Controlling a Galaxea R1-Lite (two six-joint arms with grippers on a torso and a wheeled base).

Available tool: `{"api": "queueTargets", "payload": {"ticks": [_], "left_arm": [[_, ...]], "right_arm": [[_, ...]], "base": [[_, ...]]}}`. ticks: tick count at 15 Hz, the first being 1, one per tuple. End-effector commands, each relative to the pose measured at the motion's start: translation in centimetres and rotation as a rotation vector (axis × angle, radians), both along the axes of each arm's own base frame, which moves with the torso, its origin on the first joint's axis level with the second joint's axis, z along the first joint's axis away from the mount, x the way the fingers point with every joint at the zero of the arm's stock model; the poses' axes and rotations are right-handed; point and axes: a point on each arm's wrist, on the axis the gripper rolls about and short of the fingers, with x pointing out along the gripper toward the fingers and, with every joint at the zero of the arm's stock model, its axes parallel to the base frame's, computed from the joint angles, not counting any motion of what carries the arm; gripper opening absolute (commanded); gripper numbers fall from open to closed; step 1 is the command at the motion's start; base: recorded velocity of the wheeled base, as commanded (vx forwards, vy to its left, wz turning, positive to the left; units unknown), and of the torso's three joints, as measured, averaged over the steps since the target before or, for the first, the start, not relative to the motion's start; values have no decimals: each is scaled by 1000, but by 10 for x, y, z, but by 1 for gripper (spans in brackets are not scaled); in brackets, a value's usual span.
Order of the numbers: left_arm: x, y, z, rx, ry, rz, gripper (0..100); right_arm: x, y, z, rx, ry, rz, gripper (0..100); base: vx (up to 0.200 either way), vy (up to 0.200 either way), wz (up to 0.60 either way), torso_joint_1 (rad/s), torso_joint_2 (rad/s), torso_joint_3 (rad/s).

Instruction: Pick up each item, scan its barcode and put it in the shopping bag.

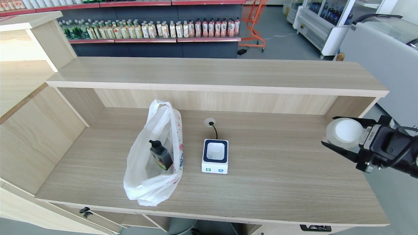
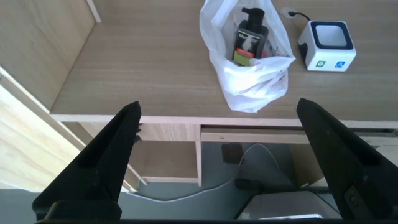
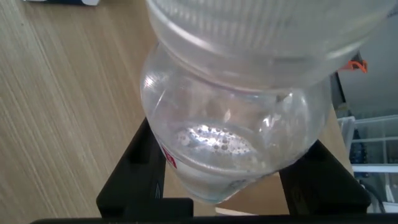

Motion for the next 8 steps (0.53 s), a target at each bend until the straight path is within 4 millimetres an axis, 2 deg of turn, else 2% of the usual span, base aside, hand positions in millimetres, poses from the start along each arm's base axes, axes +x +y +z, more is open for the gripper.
{"api": "queueTargets", "payload": {"ticks": [1,6,8], "left_arm": [[0,0,0,0,1,0,100],[0,0,0,2,-1,0,100],[0,0,0,3,1,-1,100]], "right_arm": [[7,2,-3,3,21,22,0],[36,5,-9,-2,49,37,0],[59,7,-16,-21,29,85,0]], "base": [[0,200,0,-12,-7,7],[0,200,0,1,2,0],[0,200,0,5,5,2]]}}
